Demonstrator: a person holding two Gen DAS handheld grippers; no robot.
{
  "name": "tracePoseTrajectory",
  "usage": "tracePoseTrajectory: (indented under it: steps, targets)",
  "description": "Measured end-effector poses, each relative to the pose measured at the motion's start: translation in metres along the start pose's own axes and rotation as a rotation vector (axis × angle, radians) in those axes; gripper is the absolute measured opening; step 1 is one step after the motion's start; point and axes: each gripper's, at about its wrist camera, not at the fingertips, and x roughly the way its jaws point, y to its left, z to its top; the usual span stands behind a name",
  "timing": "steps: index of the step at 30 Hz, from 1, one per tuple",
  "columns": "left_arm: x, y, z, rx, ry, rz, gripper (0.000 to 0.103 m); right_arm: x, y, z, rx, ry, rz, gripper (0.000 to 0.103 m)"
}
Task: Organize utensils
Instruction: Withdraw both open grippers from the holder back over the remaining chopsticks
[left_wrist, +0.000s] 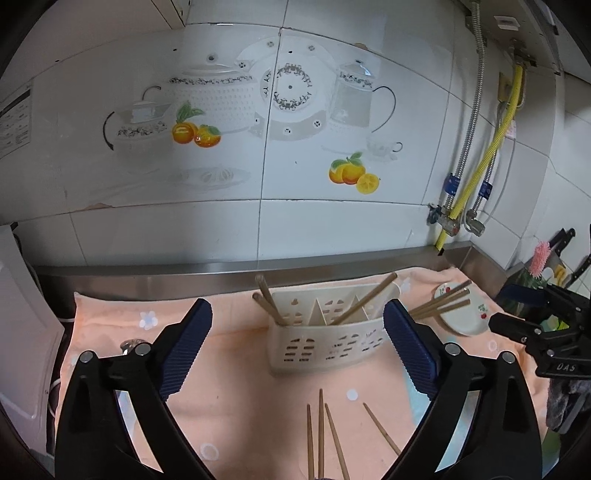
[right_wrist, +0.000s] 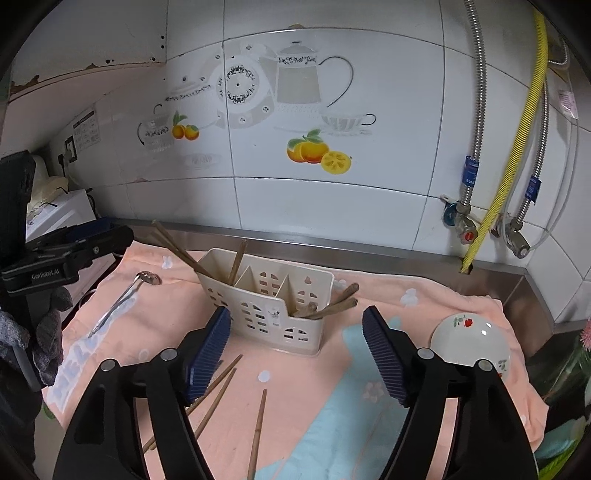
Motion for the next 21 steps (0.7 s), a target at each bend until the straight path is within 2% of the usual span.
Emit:
tracePoseTrajectory:
  steps: [6,21]
  targets:
    - [-0.012,-0.002,-0.021,0.017,0.01,0.01,0.097,-0.01,0.005,-0.014,-0.007,-0.003,0.005,0.075]
    - [-0.035,-0.003,-0.079,0.044,0.038,0.025,0.098,-0.021,0.01,-0.068,0.017,0.013,0.03,0.078]
